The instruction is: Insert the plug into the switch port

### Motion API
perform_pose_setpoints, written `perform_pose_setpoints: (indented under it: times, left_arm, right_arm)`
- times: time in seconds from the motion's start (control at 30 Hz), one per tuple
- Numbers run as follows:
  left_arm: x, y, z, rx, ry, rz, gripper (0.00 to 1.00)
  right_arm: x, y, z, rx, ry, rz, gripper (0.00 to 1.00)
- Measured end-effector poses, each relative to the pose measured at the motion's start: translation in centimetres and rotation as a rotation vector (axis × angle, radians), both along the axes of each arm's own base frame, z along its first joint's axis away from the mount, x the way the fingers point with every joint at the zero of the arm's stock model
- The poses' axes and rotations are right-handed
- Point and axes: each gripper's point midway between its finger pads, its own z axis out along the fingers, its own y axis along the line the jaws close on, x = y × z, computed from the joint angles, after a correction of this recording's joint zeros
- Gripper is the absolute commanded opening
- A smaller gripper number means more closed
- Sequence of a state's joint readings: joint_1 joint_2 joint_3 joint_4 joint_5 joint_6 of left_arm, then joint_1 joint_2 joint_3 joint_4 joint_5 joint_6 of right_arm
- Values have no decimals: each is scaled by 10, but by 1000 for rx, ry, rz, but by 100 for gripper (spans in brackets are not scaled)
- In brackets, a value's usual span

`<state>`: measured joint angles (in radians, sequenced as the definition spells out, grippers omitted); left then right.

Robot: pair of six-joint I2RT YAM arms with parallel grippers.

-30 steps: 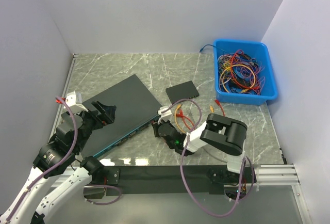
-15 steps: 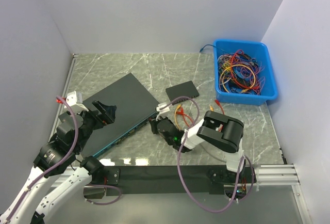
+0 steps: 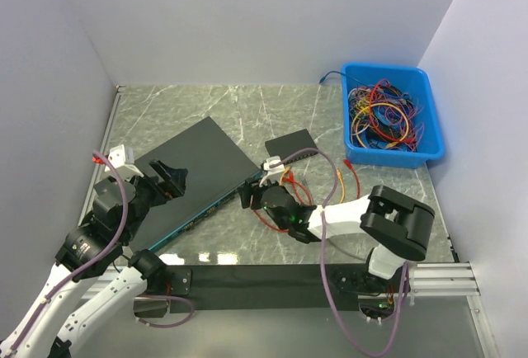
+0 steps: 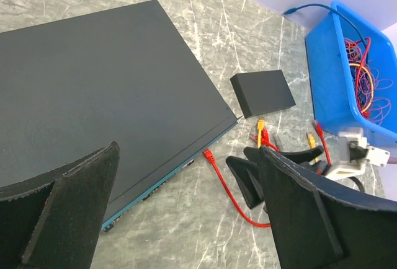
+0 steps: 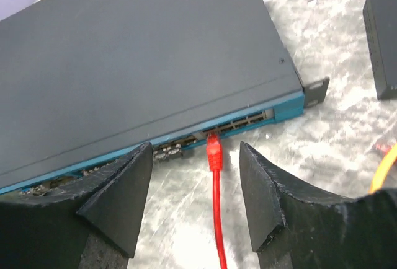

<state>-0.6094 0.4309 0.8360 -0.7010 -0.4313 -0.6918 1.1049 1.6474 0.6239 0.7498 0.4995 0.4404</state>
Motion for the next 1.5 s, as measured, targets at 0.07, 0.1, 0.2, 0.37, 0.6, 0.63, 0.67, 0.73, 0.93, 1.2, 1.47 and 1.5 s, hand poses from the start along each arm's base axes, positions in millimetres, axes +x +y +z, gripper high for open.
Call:
perform_pose_setpoints:
  times: [0.07,0.1,0.2,0.37,0.6,0.63,0.67,0.73,0.93,1.2,1.47,1.5]
  left_arm:
    - [0,0,0,2,2,0,99]
    - [0,0,-1,2,3,0,99]
    - [1,-1,-1,5,6,-1,99]
    - [1,-1,-2,7,9,-1,99]
    - [1,-2,-3,6,12,-6,99]
    - [1,-2,-3,6,12,-7,99]
    - [1,-3,-3,7,13,-7,99]
    - [2,-3,-3,7,14,-7,99]
    - [2,-3,-3,7,14,-7,99]
    - [2,-3,-3,7,14,-7,99]
    - [4,-4,-7,18,29,-7,99]
    - [6,-5,-9,25,40,-7,99]
  right_arm:
    - [-4,-1,3,19,20,-4,63]
    - [-6,-1,0,22,36,-1,62]
    - [-17,-6,-24,-10,96,9,60]
    - [-30,-13,-69,-110,180,14,52]
    - [-26,-8,-74,-111,184,-3,31]
    - [-24,-6,-74,-111,182,-7,24]
    - [-23,-5,-74,-115,179,-10,22]
    - [-20,-3,-76,-124,175,-18,13]
    - [-10,6,-75,-168,145,-38,4]
    - [7,12,-75,-203,134,-59,3]
    - [27,16,-72,-187,126,-77,81]
    - [28,17,-70,-182,121,-74,89]
